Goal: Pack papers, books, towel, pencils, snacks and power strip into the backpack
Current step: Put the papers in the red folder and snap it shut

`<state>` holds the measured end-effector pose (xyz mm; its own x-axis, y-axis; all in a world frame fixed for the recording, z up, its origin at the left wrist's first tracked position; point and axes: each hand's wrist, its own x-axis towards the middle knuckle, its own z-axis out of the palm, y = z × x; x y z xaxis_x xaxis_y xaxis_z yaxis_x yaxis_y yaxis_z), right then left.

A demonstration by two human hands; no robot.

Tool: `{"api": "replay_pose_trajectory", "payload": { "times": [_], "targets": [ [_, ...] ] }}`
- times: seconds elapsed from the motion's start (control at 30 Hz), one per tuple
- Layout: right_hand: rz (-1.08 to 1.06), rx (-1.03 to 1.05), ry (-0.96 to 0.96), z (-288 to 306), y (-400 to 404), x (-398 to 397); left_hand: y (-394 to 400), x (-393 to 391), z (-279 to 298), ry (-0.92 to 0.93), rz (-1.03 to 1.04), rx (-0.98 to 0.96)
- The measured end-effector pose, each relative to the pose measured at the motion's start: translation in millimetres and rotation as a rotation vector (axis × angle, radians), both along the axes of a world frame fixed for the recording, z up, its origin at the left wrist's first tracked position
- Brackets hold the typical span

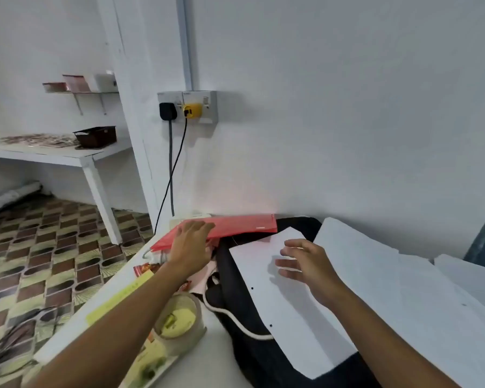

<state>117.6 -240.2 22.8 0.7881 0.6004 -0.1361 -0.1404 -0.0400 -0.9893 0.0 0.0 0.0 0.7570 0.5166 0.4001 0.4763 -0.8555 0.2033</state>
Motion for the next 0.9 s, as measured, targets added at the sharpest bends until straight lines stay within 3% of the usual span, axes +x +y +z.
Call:
{"api": "replay_pose_trajectory", "payload": {
  "times": [0.17,0.33,0.47,0.6,0.7,0.8,0.9],
  "targets": [
    [-0.065,0.083,0.142,-9.7,26.2,11.1,34.0,10.7,-11.9,0.064,-0.135,0.070],
    [-0.143,0.088,0.140,-18.2,43.5,19.4,46.1,14.4,16.2,-0.233,-0.288,0.334],
    [-0.175,0.123,0.115,-12.9,54.6,24.0,49.6,23.9,78.7,-0.415,-0.275,0.298],
    [-0.188,0.116,0.113,-4.6,59.5,28.8,46.8,28.0,146.6,-0.550,-0.208,0.076],
    [-0.171,0.208,0.177,9.0,62.9,30.3,47.6,33.5,181.6,-0.636,-0.131,-0.242],
    [-0.035,0.345,0.218,23.9,63.1,32.8,42.3,37.7,185.0,-0.698,-0.063,-0.603],
    [0.104,0.523,0.190,38.8,56.2,33.2,40.7,37.5,164.1,-0.703,0.016,-0.793]
  ]
}}
